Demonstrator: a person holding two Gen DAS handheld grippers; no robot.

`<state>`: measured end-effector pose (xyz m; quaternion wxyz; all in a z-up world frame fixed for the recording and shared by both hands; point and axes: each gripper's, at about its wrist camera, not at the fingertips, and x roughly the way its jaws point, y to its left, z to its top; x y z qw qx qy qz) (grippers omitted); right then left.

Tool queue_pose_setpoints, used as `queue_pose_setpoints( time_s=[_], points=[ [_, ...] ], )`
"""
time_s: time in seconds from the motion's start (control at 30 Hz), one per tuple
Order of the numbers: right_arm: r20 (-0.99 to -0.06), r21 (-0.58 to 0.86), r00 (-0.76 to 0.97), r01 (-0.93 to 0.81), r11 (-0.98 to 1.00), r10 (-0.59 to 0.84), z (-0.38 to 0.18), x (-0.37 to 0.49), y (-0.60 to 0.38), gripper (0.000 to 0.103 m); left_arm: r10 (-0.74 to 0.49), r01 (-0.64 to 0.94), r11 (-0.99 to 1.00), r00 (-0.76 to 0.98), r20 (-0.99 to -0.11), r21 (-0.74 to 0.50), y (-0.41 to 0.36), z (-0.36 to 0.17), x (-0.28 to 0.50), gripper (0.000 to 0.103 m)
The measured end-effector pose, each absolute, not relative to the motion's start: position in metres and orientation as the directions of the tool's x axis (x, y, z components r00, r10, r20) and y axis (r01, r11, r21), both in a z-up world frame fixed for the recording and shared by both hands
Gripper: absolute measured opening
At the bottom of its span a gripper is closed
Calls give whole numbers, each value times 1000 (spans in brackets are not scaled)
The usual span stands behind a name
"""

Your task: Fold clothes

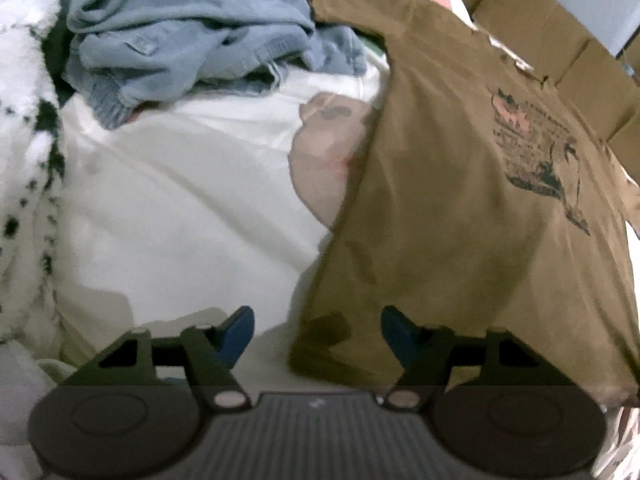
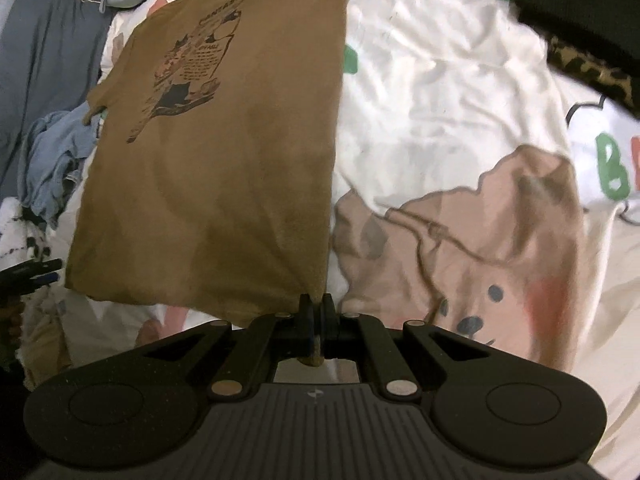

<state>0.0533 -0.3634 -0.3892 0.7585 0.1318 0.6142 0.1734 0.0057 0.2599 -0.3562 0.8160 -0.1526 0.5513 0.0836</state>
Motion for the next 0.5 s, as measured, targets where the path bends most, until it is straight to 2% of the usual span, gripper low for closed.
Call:
queue_pose_setpoints(
  time_s=[0.07, 0.1, 0.23, 0.33, 0.5],
  points=[
    [-894, 396, 186, -98, 913, 407, -390, 56, -365, 0, -37, -309, 937, 378, -925, -164, 261, -358, 3, 42],
    [-899, 387, 183, -99, 917, 399, -390, 58, -365, 0, -40, -311, 936, 378, -925, -167, 262, -360, 1, 40],
    [-909, 366, 169, -111, 924, 381, -393, 61, -362, 0, -45, -309, 936, 374, -926, -170, 260, -367, -2, 40],
    [-911, 362, 163, -120, 924, 378, -393, 62, -360, 0, -47, -301, 939, 363, -931, -164, 255, -376, -1, 44],
    [-910, 362, 168, -118, 925, 378, -391, 61, -360, 0, -40, -280, 949, 351, -936, -145, 248, -386, 4, 42]
  ],
)
